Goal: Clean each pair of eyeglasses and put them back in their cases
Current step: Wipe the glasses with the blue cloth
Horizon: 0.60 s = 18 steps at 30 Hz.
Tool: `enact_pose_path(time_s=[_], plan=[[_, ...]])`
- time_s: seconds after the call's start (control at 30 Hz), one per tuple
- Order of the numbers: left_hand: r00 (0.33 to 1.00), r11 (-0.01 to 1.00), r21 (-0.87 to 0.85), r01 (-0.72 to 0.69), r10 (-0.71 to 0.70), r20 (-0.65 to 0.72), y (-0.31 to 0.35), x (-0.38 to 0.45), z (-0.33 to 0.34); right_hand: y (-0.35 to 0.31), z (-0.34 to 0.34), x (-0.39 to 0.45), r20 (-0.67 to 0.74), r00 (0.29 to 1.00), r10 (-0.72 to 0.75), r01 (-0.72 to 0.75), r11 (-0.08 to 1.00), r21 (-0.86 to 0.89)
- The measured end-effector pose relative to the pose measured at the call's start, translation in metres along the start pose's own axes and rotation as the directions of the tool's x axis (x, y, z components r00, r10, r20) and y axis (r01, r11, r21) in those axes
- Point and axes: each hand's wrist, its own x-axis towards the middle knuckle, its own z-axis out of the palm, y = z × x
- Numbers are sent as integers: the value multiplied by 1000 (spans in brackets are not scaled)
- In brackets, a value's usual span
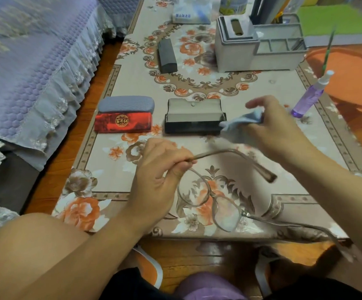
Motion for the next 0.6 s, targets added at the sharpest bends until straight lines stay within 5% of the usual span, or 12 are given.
enact_pose_path(time_s=[0.13, 0.23, 0.33, 0.43, 0.6], plan=[[997, 999, -12, -53, 52, -57, 3, 6, 4, -4, 5, -4, -104, 974, -200, 166, 949, -267], [994, 997, -2, -80, 79, -72, 0, 5, 5, -12, 11, -21, 166, 983, -76, 86, 995, -53], [996, 998, 21, -65, 66, -58, -5, 4, 4, -19, 14, -50, 629, 769, -112, -28, 977, 209], [999, 999, 49, -18, 20, -40, -7, 5, -1, -17, 11, -56, 787, 545, -289, -13, 936, 353], [1000, 1000, -4, 1, -1, -30, -3, 10, -4, -7, 12, -48, 792, 512, -332, -38, 912, 408]])
